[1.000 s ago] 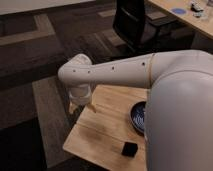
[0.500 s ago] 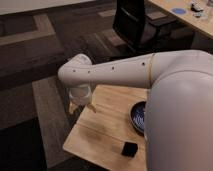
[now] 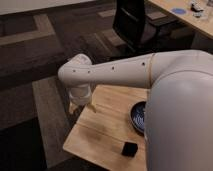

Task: Place the eraser in the ceramic cup

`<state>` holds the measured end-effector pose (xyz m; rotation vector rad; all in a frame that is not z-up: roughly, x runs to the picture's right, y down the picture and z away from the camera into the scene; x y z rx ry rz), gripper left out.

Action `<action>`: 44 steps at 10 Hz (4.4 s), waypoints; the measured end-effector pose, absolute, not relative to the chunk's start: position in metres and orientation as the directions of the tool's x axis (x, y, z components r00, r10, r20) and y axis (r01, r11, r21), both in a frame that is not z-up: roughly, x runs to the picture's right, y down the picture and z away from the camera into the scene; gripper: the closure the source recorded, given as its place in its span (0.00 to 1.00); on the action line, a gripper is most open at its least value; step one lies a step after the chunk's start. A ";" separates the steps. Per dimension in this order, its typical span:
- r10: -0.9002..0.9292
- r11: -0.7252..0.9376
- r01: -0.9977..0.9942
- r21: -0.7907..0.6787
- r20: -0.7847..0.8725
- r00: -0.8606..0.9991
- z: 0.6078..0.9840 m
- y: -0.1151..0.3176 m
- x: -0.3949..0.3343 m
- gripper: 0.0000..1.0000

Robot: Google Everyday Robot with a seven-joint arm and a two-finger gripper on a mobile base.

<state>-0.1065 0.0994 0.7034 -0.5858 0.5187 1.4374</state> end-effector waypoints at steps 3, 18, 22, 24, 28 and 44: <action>0.756 0.041 -0.997 -0.061 -0.651 0.071 0.703 0.099 -0.106 0.35; 0.744 -0.112 -0.977 0.182 -0.636 -0.204 0.608 0.184 0.064 0.35; 0.746 -0.162 -0.969 0.185 -0.619 -0.243 0.589 0.219 0.096 0.35; 0.755 -0.160 -0.972 0.173 -0.613 -0.234 0.586 0.228 0.110 0.35; 0.751 -0.084 -0.985 0.150 -0.640 -0.162 0.602 0.242 0.122 0.35; 0.772 -0.151 -0.973 0.175 -0.594 -0.227 0.550 0.126 0.181 1.00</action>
